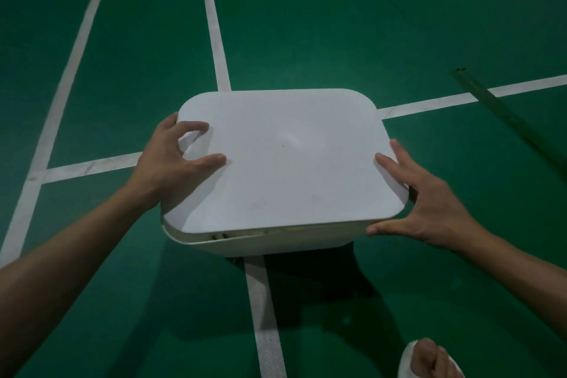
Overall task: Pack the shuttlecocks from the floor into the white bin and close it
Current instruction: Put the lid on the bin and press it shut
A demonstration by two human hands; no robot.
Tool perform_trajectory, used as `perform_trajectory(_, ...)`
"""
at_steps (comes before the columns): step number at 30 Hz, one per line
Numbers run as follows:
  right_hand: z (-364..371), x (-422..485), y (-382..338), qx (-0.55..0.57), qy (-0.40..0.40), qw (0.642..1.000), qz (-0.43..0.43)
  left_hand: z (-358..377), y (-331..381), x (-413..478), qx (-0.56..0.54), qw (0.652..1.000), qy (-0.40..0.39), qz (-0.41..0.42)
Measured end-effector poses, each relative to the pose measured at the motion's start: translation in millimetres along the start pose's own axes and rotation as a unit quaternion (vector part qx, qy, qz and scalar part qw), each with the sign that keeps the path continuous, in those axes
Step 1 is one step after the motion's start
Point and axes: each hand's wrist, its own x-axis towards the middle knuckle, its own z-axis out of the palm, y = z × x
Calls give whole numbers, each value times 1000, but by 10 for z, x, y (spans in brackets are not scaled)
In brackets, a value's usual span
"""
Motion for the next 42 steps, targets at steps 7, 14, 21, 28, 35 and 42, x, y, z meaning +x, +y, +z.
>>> perform_trajectory(7,-6,-7,10,-21,1,1000,-10,-15,-54,-92,4,1000,12,-8)
perform_trajectory(14,-29,10,39,-6,-7,1000,-18,-10,-44,-112,13,1000,13,-14)
perform_trajectory(21,-53,501,-110,13,132,991,11,-32,-36,94,-14,998,30,-48)
perform_trajectory(28,-12,941,-249,-74,40,994,62,49,13,124,17,1000,7,-13)
perform_trajectory(35,-101,1043,-300,28,127,989,72,11,21,110,9,1000,5,-13)
perform_trajectory(42,-96,1069,-310,82,102,986,99,-34,-39,150,-49,998,13,-31)
